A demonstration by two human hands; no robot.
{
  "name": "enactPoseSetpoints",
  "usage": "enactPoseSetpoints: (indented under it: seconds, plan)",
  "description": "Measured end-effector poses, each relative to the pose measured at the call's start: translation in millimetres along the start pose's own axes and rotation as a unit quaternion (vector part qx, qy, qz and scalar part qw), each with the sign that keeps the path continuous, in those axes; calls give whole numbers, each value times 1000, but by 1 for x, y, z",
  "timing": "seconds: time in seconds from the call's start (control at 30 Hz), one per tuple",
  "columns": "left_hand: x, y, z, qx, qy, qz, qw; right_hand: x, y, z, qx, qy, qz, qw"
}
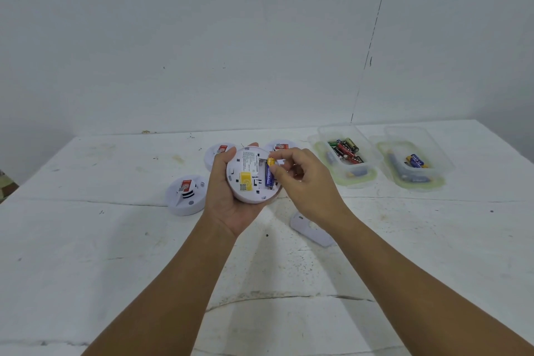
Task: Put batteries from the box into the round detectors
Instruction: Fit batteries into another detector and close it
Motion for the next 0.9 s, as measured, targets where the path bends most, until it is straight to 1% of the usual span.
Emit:
enactPoseSetpoints:
  seconds: [0.1, 0.3, 0.7, 0.9]
  plan:
    - [-2, 1, 0, -7, 3, 0, 1000, -1, -1, 1, 6, -2, 8, 1000]
    - [-3, 2, -1, -26, 1, -2, 1000, 3, -5, 3, 41, 0, 50, 998]
    - [-4, 0, -3, -37, 16, -2, 999, 1, 0, 9, 18, -2, 30, 999]
    - [-3, 0, -10, -47, 8, -5, 999, 4, -1, 9, 48, 0, 58, 997]
Point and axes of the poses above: each hand's wrist, its own x-axis away from the middle knuckle, its own z-axis out of the back of the hand, y = z × x, the point moved 5 cm from there along -x, towards the middle knuckle, and after that the axes turned 7 degrees about -x, right-handed, at the moved point
